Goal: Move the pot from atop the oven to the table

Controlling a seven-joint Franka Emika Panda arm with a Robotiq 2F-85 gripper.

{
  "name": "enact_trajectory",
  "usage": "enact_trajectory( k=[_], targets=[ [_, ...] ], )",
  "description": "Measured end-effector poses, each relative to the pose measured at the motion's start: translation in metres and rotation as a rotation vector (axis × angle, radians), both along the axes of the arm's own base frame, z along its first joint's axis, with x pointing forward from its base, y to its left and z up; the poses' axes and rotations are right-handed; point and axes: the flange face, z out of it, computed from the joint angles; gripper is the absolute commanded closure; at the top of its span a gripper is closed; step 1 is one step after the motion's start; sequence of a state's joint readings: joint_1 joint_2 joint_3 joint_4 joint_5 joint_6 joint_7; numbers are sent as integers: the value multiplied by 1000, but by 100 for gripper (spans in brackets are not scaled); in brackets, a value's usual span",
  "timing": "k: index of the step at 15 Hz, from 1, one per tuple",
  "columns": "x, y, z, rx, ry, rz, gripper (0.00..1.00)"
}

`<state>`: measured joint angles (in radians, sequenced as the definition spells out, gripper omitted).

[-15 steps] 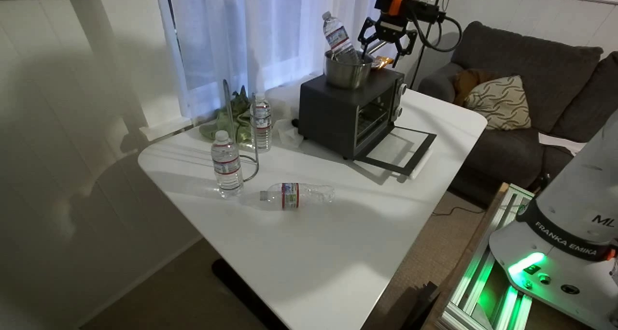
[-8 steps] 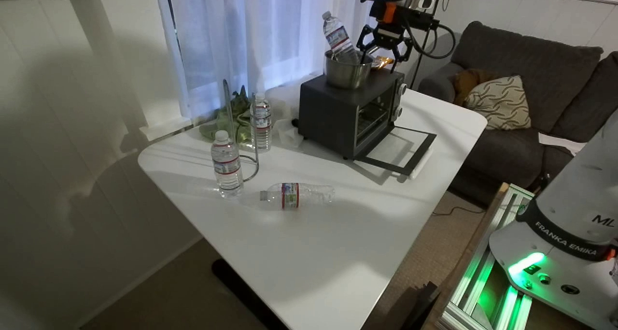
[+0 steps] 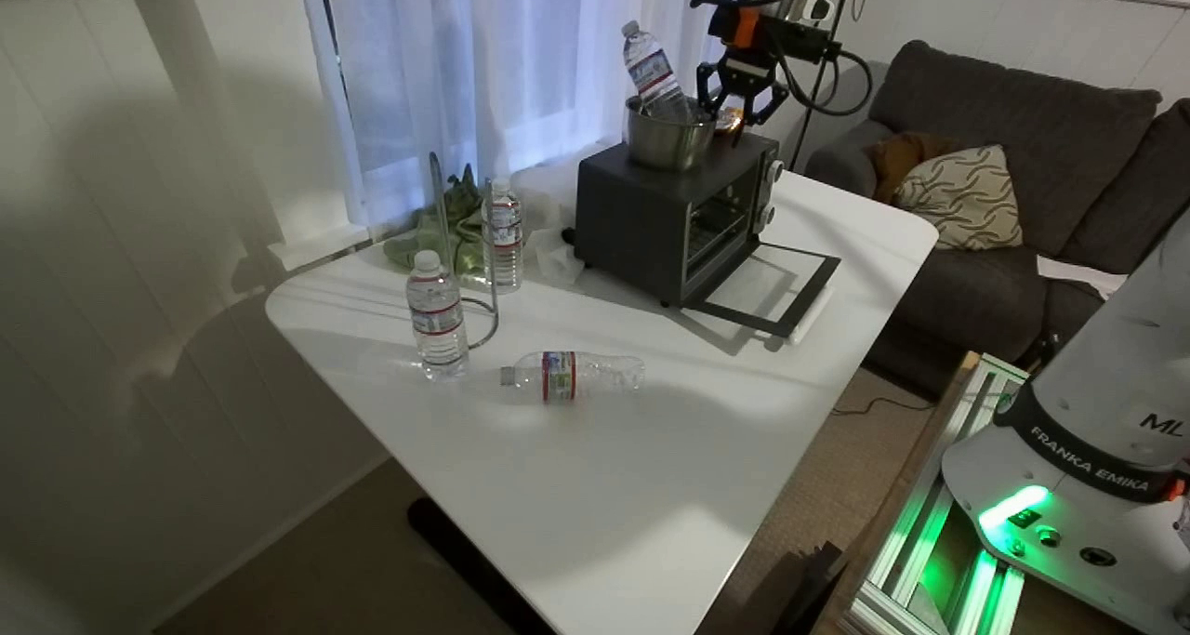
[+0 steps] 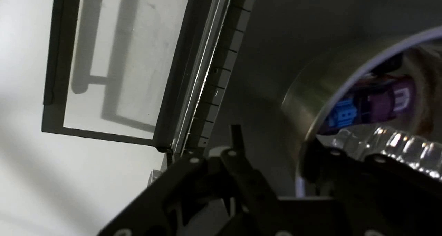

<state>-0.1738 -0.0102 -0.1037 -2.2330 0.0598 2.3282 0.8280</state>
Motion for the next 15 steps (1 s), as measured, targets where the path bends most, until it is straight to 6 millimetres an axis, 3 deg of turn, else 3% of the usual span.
enact_trajectory(
  k=[2, 3, 15],
  targets=[
    [2, 0, 2, -3, -9, -2, 99],
    [4, 1, 2, -4, -12, -1, 100],
    [4, 3, 4, -2, -19, 2, 98]
  ],
)
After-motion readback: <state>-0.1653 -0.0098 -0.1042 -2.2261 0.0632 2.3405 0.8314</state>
